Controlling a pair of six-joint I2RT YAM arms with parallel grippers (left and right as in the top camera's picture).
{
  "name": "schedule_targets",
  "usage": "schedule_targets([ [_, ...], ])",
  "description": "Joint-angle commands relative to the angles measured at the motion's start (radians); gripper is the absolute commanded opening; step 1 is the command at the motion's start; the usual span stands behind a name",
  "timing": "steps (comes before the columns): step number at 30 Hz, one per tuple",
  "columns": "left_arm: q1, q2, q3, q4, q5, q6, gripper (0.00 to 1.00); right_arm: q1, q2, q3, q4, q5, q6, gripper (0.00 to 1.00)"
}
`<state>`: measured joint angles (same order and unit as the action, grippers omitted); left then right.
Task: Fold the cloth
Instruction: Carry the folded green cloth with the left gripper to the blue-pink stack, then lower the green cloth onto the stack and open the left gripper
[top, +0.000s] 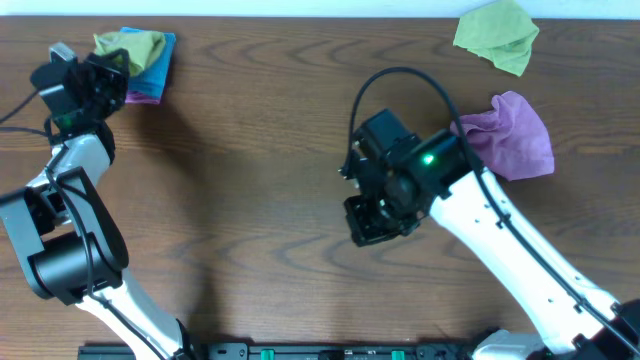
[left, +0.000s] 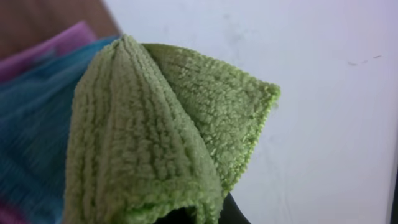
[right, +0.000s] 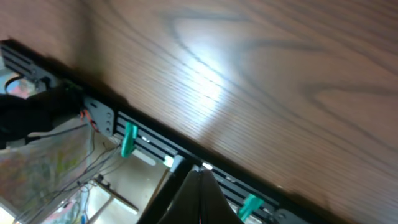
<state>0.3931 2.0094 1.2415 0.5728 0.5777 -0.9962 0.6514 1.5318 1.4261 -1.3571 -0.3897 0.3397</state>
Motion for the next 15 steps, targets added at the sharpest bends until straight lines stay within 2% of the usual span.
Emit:
schedule_targets([
  [1,0.006,0.019,0.088,0.012,0.054,0.064,0.06,0.057,-0.023,0.014,0.030,-0.011,0.085,0.02],
  [5,0.006,0.049,0.144,0.003,0.070,0.107,0.06,0.097,-0.023,0.014,0.068,-0.011,0.123,0.02],
  [15,-0.008,0.225,0.216,0.000,0.103,0.101,0.06,0.123,-0.023,0.014,0.089,-0.060,0.154,0.02],
])
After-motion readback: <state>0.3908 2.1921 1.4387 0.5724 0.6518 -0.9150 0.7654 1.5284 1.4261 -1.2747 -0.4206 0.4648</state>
